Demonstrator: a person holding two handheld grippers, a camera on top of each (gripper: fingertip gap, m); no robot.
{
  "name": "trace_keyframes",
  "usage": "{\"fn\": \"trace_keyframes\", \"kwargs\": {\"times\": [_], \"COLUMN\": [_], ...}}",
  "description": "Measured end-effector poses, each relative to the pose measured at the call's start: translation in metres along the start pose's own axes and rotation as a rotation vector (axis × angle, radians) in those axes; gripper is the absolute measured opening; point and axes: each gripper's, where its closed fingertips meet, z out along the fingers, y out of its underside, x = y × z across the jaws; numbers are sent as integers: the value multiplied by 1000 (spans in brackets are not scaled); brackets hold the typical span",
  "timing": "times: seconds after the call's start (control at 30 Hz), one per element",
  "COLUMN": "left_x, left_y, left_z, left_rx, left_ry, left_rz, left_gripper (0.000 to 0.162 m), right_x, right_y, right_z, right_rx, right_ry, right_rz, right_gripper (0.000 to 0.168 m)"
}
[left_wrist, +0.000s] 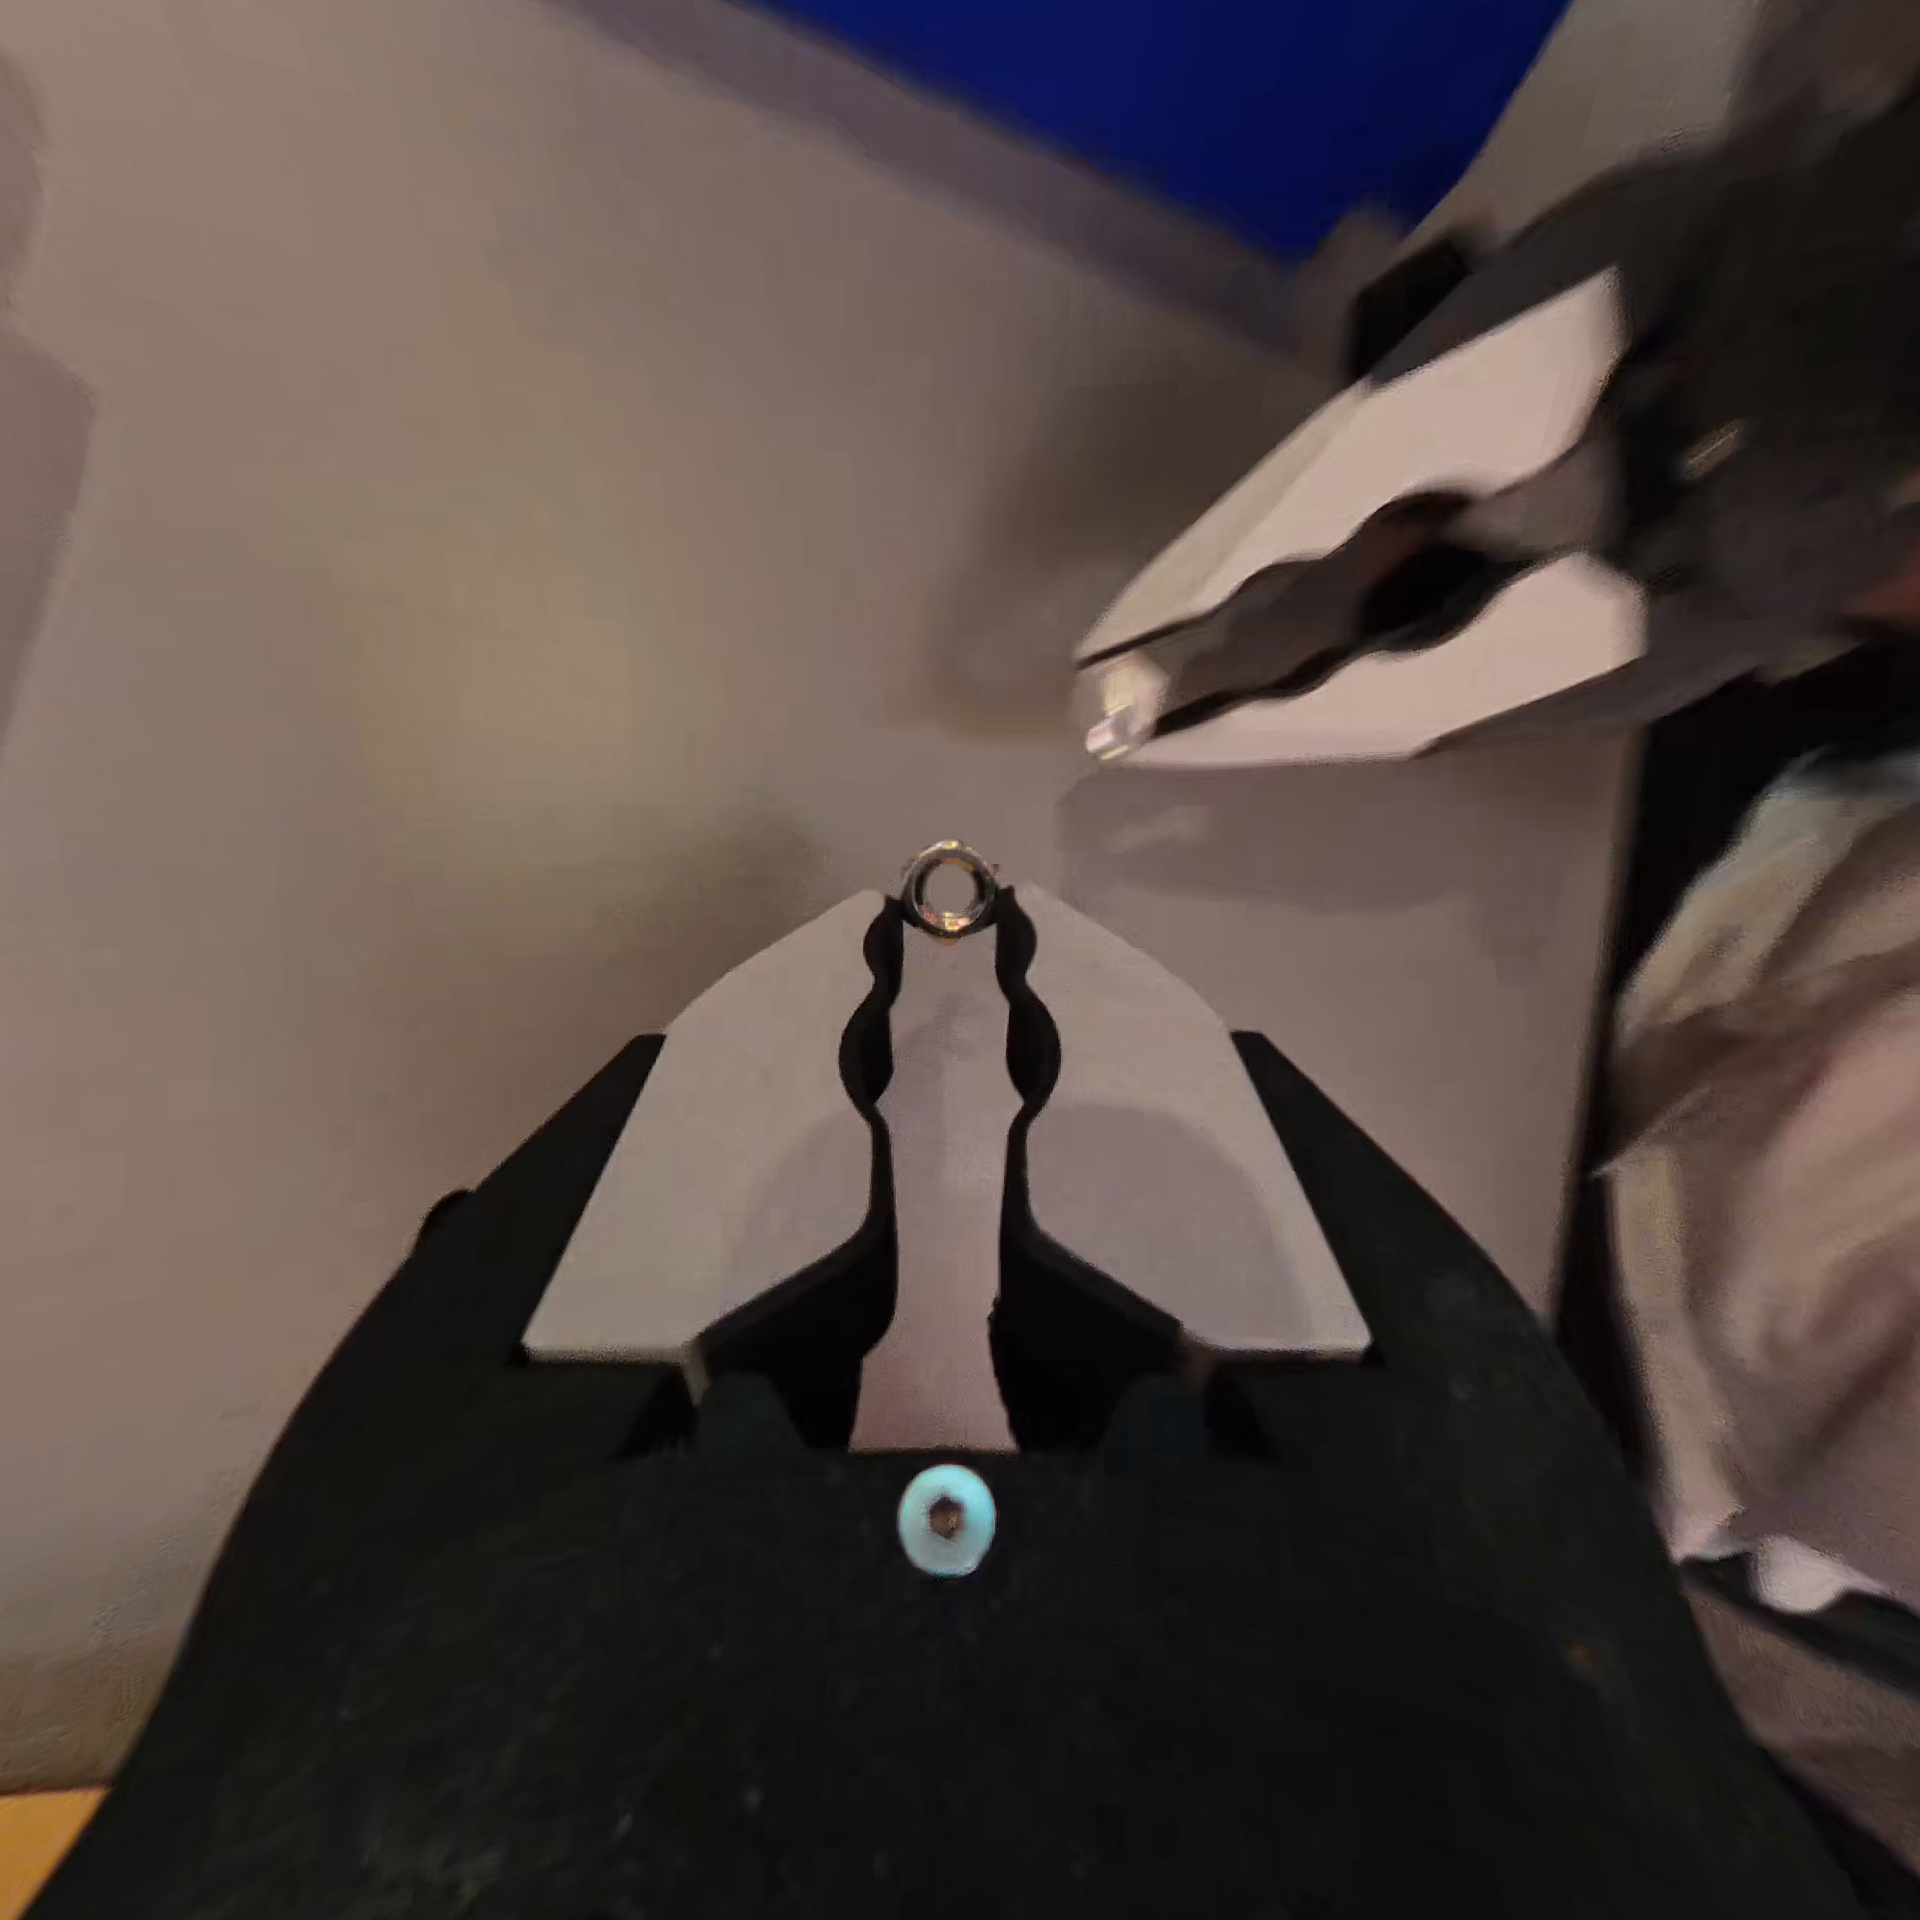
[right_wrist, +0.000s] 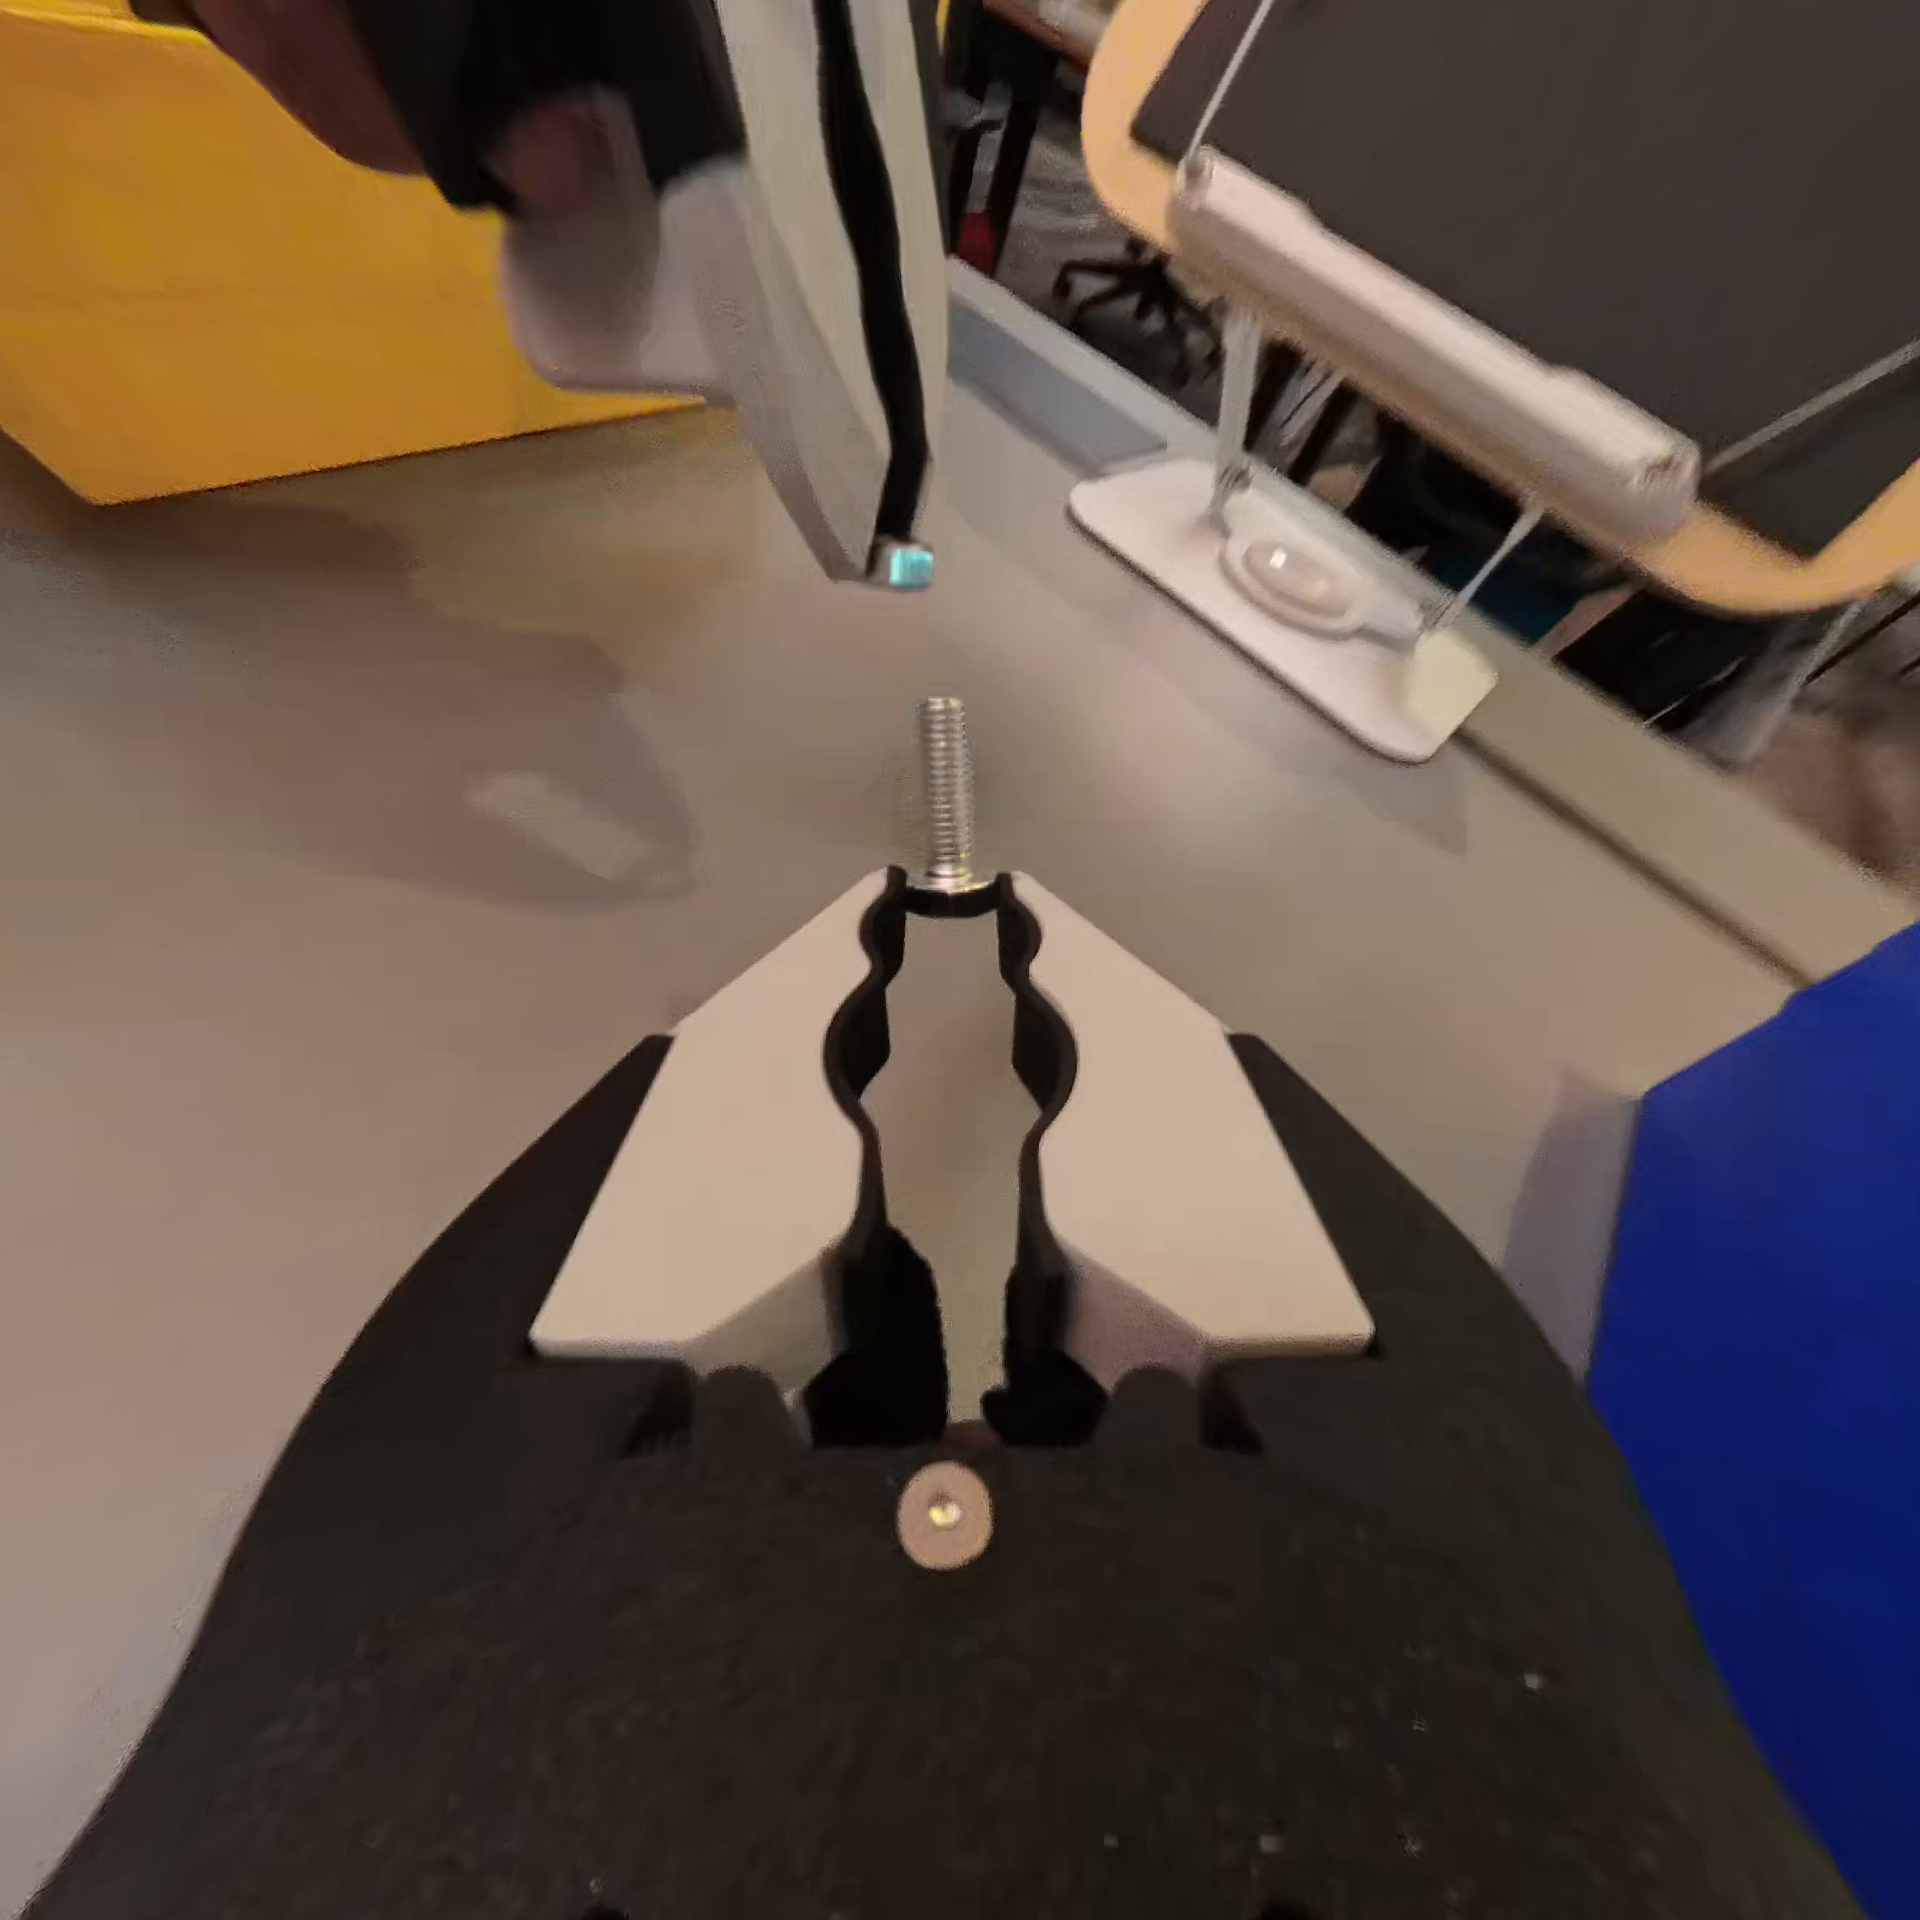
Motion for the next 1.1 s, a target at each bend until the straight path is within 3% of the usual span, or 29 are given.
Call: {"fn": "trace_keyframes", "kwargs": {"times": [0.03,0.27,0.43,1.1], "left_x": [11,47,52,58], "left_y": [-4,-2,-2,5], "left_z": [-9,-36,-37,-23], "left_rx": [45,145,143,-158], "left_ry": [20,42,39,54], "left_rz": [-22,-45,-31,150], "left_gripper": [17,17,17,17], "right_x": [-2,-25,-35,-34], "right_y": [-8,-54,-55,-44], "right_z": [2,-8,-7,-18], "right_rx": [24,171,155,113], "right_ry": [20,16,-8,0], "right_rz": [-20,-47,-82,-206], "right_gripper": [17,17,17,17]}}
